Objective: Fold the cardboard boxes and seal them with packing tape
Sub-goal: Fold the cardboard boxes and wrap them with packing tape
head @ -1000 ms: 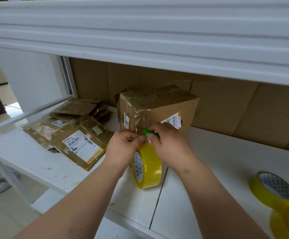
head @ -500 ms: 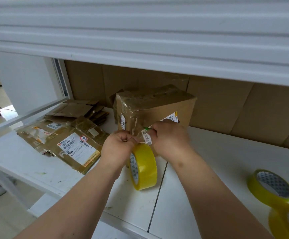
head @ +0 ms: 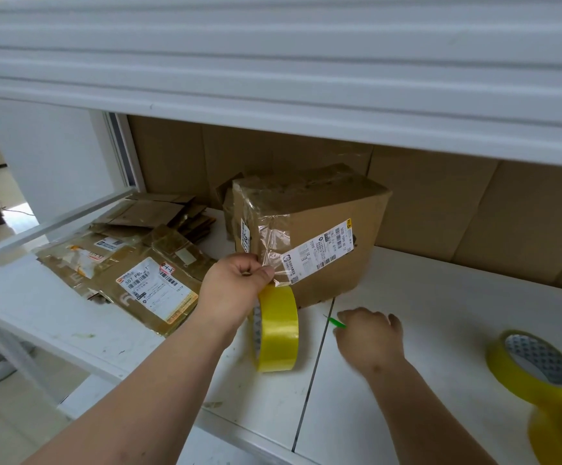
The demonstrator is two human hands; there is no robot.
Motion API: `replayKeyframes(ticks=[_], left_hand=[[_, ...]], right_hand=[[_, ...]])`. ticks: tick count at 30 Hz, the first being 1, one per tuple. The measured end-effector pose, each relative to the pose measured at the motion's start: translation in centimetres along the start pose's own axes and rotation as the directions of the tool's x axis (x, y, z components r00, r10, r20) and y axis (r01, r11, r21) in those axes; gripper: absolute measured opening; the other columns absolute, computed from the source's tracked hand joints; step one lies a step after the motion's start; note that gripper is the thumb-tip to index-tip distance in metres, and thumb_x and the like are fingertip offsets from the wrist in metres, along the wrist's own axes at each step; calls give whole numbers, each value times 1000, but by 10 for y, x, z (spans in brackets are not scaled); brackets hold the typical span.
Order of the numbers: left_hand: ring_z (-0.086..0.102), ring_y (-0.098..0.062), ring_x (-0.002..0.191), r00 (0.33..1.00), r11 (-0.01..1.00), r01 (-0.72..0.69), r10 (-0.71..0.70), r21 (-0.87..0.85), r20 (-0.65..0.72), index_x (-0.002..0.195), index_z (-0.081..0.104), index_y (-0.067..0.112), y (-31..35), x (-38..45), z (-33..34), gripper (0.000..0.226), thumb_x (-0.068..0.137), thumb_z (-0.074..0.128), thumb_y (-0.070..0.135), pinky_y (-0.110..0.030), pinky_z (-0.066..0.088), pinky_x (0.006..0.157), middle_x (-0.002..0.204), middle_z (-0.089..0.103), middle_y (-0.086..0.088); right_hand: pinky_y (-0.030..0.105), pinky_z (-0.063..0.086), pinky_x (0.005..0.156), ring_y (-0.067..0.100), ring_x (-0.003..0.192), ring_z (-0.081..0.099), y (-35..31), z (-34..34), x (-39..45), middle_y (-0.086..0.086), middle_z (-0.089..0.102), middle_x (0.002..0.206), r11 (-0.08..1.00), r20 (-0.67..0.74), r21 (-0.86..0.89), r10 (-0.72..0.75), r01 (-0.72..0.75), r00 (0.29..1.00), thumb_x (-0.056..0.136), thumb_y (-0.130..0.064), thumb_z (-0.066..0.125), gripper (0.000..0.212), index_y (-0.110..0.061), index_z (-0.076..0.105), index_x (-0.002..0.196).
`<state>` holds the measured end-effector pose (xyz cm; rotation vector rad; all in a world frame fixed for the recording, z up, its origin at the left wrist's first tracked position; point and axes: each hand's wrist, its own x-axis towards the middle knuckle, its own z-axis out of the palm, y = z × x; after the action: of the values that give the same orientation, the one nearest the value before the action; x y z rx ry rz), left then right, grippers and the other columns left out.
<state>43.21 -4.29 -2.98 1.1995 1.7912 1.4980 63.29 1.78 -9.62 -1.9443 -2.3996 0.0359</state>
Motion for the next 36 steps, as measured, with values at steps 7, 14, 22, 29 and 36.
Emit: replayKeyframes(ticks=[7,14,22,29,36], left_hand=[[46,0,47,1000,1000,13,-13,-1,16,73,72,7,1,3,-2,18,87,74,18,-11,33,44,66,65,0],[53,-6,65,997,999,14,-17,35,78,84,73,4,4,3,-13,15,88,73,19,-17,38,55,88,69,-13],[66,-8,95,959,990,24,-63,141,275,68,72,14,-2,5,-32,19,86,71,7,-16,52,77,88,74,12],[66,-16,108,979,992,73,-53,-100,195,65,71,13,-5,8,-49,21,85,74,7,-28,49,90,103,74,-5],[64,-5,91,990,994,10,5,-107,139,72,69,4,1,27,-71,16,86,73,9,-24,48,78,93,72,12]], right_hand=[[41,35,100,26,126,45,-49,-86,13,3,53,139,766,-744,398,-53,505,666,85,-41,54,54,-21,56,136],[40,10,115,17,144,24,-72,-99,41,-14,37,154,894,-549,182,-253,409,797,92,-58,52,55,-44,42,144],[42,12,114,21,142,30,-71,-100,47,-11,45,148,895,-563,167,-257,413,786,86,-54,62,58,-38,50,141],[44,15,114,21,138,34,-83,-104,39,-12,50,139,894,-594,246,-166,374,787,75,-69,63,64,-38,56,130],[49,17,117,16,121,42,-88,-116,37,-9,46,118,859,-478,378,-139,346,867,66,-48,66,56,-26,52,115]])
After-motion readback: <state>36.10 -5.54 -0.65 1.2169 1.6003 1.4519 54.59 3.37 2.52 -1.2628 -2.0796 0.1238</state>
